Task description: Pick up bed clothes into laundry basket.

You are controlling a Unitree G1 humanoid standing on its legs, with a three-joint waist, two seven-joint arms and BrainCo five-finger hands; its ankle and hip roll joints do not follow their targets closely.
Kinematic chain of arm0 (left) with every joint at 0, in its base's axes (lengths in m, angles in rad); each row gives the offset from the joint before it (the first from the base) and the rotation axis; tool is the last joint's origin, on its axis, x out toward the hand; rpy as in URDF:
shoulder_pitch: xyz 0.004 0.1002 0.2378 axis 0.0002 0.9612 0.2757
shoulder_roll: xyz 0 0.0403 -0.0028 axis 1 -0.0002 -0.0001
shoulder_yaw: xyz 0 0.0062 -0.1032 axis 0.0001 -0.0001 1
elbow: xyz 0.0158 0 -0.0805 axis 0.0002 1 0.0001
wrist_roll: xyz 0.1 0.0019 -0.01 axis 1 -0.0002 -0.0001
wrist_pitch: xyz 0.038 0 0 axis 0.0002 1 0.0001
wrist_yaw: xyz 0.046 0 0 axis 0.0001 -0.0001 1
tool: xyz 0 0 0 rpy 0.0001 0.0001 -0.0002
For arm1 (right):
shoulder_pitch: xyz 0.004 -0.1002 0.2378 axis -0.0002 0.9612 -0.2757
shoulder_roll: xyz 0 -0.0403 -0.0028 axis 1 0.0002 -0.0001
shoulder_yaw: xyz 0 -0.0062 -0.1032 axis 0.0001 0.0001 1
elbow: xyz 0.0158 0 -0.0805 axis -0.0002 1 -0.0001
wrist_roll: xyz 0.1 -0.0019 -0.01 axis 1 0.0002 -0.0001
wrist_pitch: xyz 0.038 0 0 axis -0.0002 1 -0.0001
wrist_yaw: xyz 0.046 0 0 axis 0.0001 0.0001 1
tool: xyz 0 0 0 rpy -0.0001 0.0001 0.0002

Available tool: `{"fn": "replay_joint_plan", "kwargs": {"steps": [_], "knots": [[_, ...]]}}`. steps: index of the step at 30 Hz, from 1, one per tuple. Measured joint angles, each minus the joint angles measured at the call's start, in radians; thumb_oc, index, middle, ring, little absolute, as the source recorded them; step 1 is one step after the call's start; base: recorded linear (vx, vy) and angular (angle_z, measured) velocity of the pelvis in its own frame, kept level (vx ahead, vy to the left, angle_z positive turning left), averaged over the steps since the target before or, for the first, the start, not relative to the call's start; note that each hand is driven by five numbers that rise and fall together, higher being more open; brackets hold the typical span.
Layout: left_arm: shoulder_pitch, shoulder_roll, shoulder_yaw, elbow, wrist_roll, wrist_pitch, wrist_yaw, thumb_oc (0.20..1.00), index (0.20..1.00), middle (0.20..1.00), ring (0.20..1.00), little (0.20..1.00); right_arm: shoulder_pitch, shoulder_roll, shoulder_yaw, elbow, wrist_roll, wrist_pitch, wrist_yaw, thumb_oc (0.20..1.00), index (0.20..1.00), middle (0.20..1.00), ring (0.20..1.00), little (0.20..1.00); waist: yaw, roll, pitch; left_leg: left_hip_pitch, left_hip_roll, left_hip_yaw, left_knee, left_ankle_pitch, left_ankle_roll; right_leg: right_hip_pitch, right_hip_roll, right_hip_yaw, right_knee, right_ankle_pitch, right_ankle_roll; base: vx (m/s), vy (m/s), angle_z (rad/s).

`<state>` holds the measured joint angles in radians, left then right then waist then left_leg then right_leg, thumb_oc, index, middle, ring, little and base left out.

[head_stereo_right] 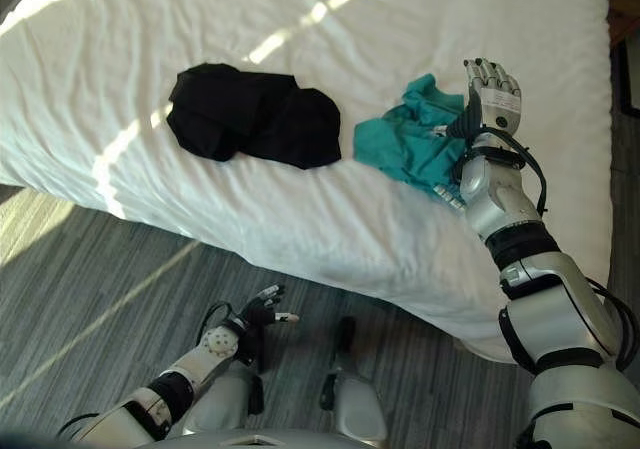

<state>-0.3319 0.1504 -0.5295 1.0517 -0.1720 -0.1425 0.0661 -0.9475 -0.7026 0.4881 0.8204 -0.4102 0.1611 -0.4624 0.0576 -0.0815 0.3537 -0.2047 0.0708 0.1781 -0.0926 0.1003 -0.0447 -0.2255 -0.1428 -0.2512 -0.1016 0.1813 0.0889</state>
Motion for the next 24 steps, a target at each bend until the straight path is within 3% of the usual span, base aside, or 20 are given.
{"fn": "replay_joint_plan", "kwargs": {"steps": [1,2,3,5,7,10,12,13,15,17,20,21,24], "knots": [[-0.018,-0.001,0.043,0.072,0.001,0.002,0.011,1.0,1.0,1.0,1.0,1.0,-0.015,0.015,0.021,0.051,0.02,-0.002,0.015,1.0,1.0,1.0,1.0,1.0,0.003,0.001,0.033,-0.004,0.001,-0.002,0.0,0.003,-0.001,-0.003,0.001,-0.003,0.0,0.001,-0.002,0.03,-0.029,0.1],[-0.019,0.007,0.092,0.129,0.017,0.011,0.023,1.0,1.0,1.0,1.0,1.0,-0.009,0.034,0.026,0.091,0.039,-0.007,0.026,0.442,0.442,0.442,0.442,0.442,0.005,0.001,0.057,-0.005,0.003,-0.002,0.0,0.003,-0.002,-0.003,0.002,-0.003,0.0,0.001,-0.002,0.04,-0.032,0.04],[-0.012,0.026,0.144,0.171,0.043,0.025,0.035,1.0,1.0,1.0,1.0,1.0,0.007,0.041,0.024,0.102,0.068,-0.027,0.032,0.2,0.2,0.2,0.2,0.2,0.008,0.003,0.073,-0.005,0.004,-0.001,0.0,0.002,-0.002,-0.003,0.003,-0.003,0.0,0.001,-0.002,0.07,-0.04,-0.01],[0.0,0.06,0.244,0.226,0.066,0.037,0.049,1.0,1.0,1.0,1.0,1.0,0.014,0.04,0.007,0.094,0.099,-0.052,0.031,0.2,0.2,0.2,0.2,0.2,0.003,0.004,0.09,-0.004,0.005,-0.001,0.0,0.002,-0.002,-0.002,0.003,-0.003,0.0,0.001,-0.002,0.05,-0.026,0.0],[0.008,0.166,0.344,0.27,0.114,0.058,0.084,1.0,1.0,1.0,1.0,1.0,0.082,0.029,-0.068,0.026,0.122,-0.091,0.036,0.2,0.2,0.2,0.2,0.2,0.005,0.007,0.092,0.01,0.008,0.002,0.0,0.001,-0.004,0.011,0.006,-0.002,0.0,-0.001,-0.004,0.12,0.003,0.01],[0.024,0.399,0.379,0.217,0.236,0.058,0.168,1.0,1.0,1.0,1.0,1.0,0.302,0.034,-0.183,-0.073,0.146,-0.172,0.034,0.2,0.2,0.2,0.2,0.2,0.02,0.012,0.088,0.062,0.017,0.006,-0.001,-0.014,-0.023,0.075,0.013,-0.016,-0.001,-0.023,-0.014,0.15,0.012,0.14],[0.028,0.511,0.42,0.128,0.264,0.052,0.234,1.0,1.0,1.0,1.0,1.0,0.402,0.042,-0.232,-0.091,0.153,-0.224,0.032,0.2,0.2,0.2,0.2,0.2,0.029,0.019,0.078,0.083,0.015,0.006,-0.001,-0.02,-0.028,0.097,0.01,-0.018,-0.001,-0.036,-0.013,0.14,-0.002,0.08],[0.026,0.535,0.428,0.093,0.268,0.051,0.254,1.0,1.0,1.0,1.0,1.0,0.431,0.046,-0.243,-0.094,0.153,-0.236,0.031,0.2,0.2,0.2,0.2,0.2,0.031,0.021,0.072,0.09,0.015,0.005,-0.001,-0.022,-0.031,0.105,0.011,-0.018,-0.001,-0.037,-0.012,0.14,0.003,0.1],[0.001,0.591,0.436,-0.018,0.275,0.033,0.325,1.0,1.0,1.0,1.0,1.0,0.536,0.084,-0.245,-0.098,0.153,-0.266,0.035,0.2,0.2,0.2,0.2,0.2,0.029,0.019,0.003,0.094,0.015,0.003,-0.001,-0.024,-0.029,0.11,0.01,-0.021,-0.001,-0.042,-0.009,0.12,0.011,0.05],[-0.041,0.609,0.423,-0.132,0.274,0.03,0.364,1.0,1.0,1.0,1.0,1.0,0.623,0.117,-0.238,-0.091,0.154,-0.285,0.037,0.2,0.2,0.2,0.2,0.2,0.026,0.013,-0.039,0.116,0.014,0.004,-0.001,-0.027,-0.026,0.133,0.009,-0.026,-0.001,-0.048,-0.007,0.12,0.01,0.04],[-0.095,0.606,0.309,-0.438,0.328,0.025,0.444,1.0,1.0,1.0,1.0,1.0,0.715,0.185,-0.195,-0.033,0.132,-0.313,0.042,0.2,0.2,0.2,0.2,0.2,-0.003,-0.002,-0.123,0.147,0.008,0.012,-0.007,-0.044,-0.026,0.164,0.001,-0.021,-0.001,-0.064,0.009,0.07,0.041,-0.06],[-0.127,0.579,0.249,-0.55,0.401,0.003,0.456,1.0,1.0,1.0,1.0,1.0,0.732,0.22,-0.193,-0.007,0.129,-0.315,0.055,0.2,0.2,0.2,0.2,0.2,-0.018,-0.008,-0.149,0.156,0.005,0.021,-0.007,-0.047,-0.025,0.165,-0.001,-0.015,-0.002,-0.063,0.009,0.03,0.075,-0.17],[-0.203,0.452,0.131,-0.601,0.536,-0.011,0.472,1.0,1.0,1.0,1.0,1.0,0.747,0.278,-0.168,0.021,0.103,-0.315,0.086,0.2,0.2,0.2,0.2,0.2,-0.068,-0.025,-0.196,0.176,0.002,0.06,-0.007,-0.056,-0.024,0.162,-0.002,0.022,-0.003,-0.063,0.011,0.04,0.099,-0.37]]}}
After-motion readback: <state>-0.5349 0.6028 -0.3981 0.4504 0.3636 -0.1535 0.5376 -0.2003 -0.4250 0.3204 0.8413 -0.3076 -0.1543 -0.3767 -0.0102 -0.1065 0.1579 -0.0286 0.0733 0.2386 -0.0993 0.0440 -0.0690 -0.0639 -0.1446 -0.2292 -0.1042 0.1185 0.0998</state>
